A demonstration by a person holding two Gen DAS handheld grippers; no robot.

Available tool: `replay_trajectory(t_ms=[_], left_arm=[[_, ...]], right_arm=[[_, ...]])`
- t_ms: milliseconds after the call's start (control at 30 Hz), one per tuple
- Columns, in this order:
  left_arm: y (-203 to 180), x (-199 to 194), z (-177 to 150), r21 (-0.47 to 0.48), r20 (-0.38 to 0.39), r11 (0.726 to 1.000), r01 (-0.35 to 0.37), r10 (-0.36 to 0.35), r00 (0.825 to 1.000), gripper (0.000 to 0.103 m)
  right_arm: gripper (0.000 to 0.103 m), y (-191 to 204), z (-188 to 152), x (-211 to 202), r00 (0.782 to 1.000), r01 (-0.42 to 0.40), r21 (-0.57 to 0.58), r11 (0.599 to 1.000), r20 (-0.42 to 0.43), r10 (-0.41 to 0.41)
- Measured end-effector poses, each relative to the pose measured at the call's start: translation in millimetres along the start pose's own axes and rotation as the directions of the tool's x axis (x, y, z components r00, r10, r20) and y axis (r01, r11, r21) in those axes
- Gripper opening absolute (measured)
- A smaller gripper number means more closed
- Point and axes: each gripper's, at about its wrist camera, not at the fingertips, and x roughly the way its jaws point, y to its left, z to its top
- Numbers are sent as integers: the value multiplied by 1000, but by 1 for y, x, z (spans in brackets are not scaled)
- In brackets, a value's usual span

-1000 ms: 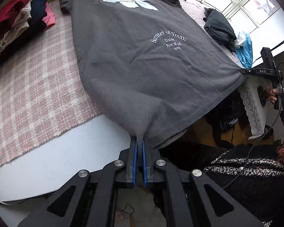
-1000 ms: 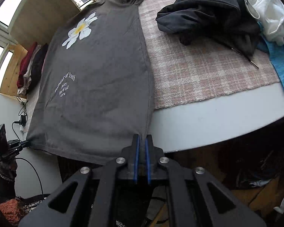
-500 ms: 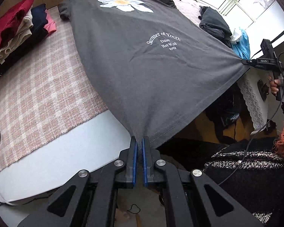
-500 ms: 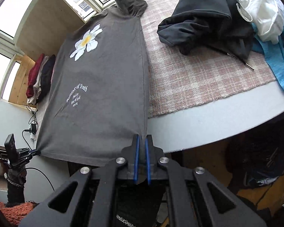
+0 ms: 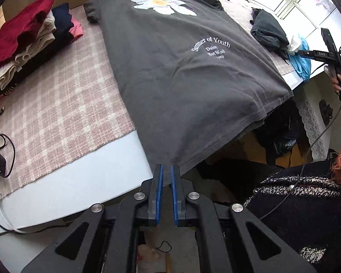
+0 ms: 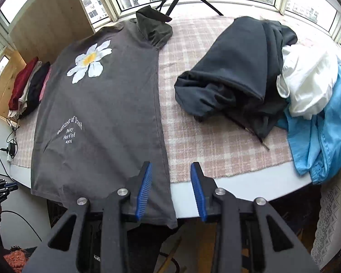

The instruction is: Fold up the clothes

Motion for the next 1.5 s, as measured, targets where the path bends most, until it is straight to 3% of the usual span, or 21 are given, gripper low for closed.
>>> replay_trajectory(t_ms=[133,267,400,533,633,900,1000,1067,1233,1333,1400,1500], left_arm=[[-64,9,41,103,66,989,104,-111,992,6],[-140,43,79,162,84,970,180,-196,977,7],[-197,87,114,113,67,965,235,-243,968,9],[-241,131,147,70,32,968,243,-246,969,9],[-268,161,168,40,0,972,230,-230,973,9],[-313,205,197,22,-65,970,241,-239,969,9],[-317,215,199,11,-71,966,259,-257,964,8],[-319,221,198,24,-70,962,274,-271,960,0],[-334,224,197,57,-76,942,331,-327,942,0],[-339,228,197,57,-93,941,333,-327,941,0],[-336,222,197,45,-85,947,319,-314,946,0],[-327,206,193,18,-45,959,283,-282,958,1]], right_arm=[[49,13,76,3,999,-16,-73,997,47,20],[49,26,152,6,995,-29,-146,989,91,42],[49,23,208,53,998,-41,-213,976,36,50],[49,17,253,104,999,-49,-275,960,-17,46],[49,15,276,132,994,-108,-263,959,-46,100],[48,29,289,171,994,-99,-371,923,-68,80],[5,34,293,185,995,-93,-414,906,-74,68],[5,29,292,180,994,-109,-428,897,-68,89],[4,-3,300,144,978,-186,-385,904,14,208],[7,-3,301,166,988,-155,-374,914,-41,150],[12,8,295,186,994,-88,-415,906,-98,52],[18,13,287,185,998,-30,-451,892,-69,-1]])
